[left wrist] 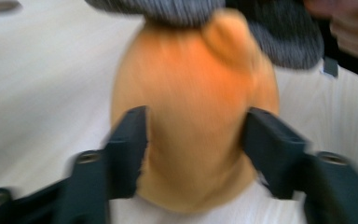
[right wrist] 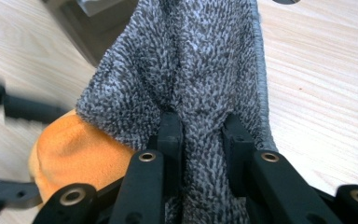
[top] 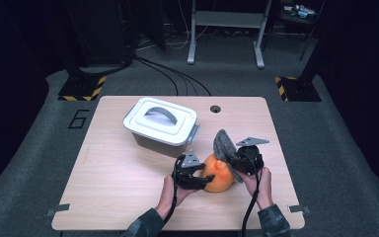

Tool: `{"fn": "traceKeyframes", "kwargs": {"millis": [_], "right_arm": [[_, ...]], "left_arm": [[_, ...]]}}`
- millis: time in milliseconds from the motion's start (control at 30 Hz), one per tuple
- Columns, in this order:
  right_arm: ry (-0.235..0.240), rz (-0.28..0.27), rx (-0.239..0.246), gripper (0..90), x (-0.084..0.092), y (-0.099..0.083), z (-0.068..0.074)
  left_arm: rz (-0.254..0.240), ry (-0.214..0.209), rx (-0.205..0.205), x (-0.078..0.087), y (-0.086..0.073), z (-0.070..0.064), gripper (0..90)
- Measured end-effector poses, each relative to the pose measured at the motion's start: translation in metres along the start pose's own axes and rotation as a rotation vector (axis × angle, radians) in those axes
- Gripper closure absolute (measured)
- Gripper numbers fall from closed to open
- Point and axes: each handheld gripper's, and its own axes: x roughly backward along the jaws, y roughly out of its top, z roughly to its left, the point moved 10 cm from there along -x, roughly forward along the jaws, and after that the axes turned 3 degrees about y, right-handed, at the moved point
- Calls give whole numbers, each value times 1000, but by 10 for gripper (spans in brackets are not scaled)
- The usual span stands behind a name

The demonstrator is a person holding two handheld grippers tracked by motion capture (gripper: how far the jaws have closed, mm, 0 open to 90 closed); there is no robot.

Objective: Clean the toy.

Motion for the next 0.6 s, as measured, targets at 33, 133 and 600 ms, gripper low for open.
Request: {"fn": "traceKeyframes", "kwargs": {"millis": [33,133,600], "right_arm": [[-1,-3,13,733,2,-1,2],[-3,-2,22,734,4,-1,5],[-15,63,45,730,-6,11,-3]], "left_arm": [[-24,12,-13,1,10,-1,345],[-7,-22,-39,-4,11,-9,489],[-19,-73,-39,-10,-11,-19,758]]}}
